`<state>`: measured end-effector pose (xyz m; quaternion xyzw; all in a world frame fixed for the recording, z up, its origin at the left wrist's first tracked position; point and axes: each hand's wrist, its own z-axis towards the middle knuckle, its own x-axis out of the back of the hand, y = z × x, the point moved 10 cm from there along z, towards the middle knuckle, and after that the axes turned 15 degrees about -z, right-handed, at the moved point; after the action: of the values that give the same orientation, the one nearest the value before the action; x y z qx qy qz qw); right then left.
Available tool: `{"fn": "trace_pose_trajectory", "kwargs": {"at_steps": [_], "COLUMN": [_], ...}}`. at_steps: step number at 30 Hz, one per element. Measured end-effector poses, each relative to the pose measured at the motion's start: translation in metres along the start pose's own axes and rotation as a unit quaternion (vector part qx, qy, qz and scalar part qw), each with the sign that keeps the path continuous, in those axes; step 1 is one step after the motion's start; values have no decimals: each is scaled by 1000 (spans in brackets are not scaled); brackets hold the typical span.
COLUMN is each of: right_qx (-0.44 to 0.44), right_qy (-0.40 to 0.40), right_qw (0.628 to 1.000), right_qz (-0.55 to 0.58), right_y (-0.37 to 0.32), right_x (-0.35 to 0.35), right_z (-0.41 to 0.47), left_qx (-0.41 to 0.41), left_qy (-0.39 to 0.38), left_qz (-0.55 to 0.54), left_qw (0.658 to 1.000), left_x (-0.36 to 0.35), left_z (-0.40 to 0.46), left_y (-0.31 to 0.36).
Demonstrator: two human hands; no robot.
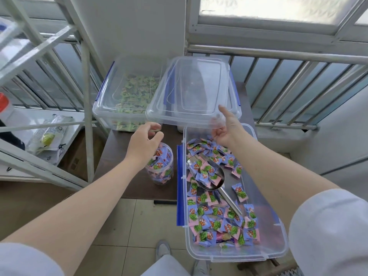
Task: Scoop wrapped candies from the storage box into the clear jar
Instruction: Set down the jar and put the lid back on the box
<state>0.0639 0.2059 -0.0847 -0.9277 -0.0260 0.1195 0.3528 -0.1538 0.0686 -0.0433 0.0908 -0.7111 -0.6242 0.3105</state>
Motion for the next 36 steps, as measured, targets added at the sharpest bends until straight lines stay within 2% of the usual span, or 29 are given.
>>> {"fn": "trace_pose_trajectory", "kwargs": {"at_steps": [2, 4, 8, 11, 15, 18, 20, 21, 23, 26, 29, 32, 36], "right_qx": [25, 50, 108, 161, 219, 245, 238, 240, 255, 274, 320, 329, 296], "right_qy": [-32, -71, -102, -157, -196, -210, -210, -186, -86, 30, 113, 150, 123], "right_qw": [999, 995, 988, 974, 954, 936, 925, 921, 914, 910, 878, 862, 874], "right_qz": [-33, -46, -39, -25, -63, -142, -207, -245, -303, -310, -338, -356, -364], "right_y": [-13, -24, -39, -53, -64, -64, -58, -60, -77, -101, -110, -100, -67], "right_x": [-6, -12, -5, -1, 7, 21, 32, 39, 56, 77, 96, 116, 137], "right_z": [-3, -11, -34, -64, -108, -130, -139, -143, -149, -154, -160, -156, -139], "left_qx": [-18, -39, -35, 33, 156, 169, 135, 117, 90, 86, 98, 94, 84], "left_qy": [7, 47, 140, 96, -25, -34, -25, -29, -52, -91, -91, -71, -44], "left_qz": [8, 2, -91, -210, -375, -461, -453, -446, -431, -436, -436, -400, -324], "left_qw": [1000, 998, 985, 972, 914, 871, 881, 887, 896, 891, 890, 909, 941], "left_x": [4, 16, 43, 40, 14, 4, 4, 3, -7, -29, -47, -57, -68], "left_z": [5, 10, 12, 23, 30, 28, 25, 22, 11, -14, -37, -55, -73], "left_y": [7, 17, 31, 37, 61, 88, 100, 105, 112, 116, 110, 101, 81]}}
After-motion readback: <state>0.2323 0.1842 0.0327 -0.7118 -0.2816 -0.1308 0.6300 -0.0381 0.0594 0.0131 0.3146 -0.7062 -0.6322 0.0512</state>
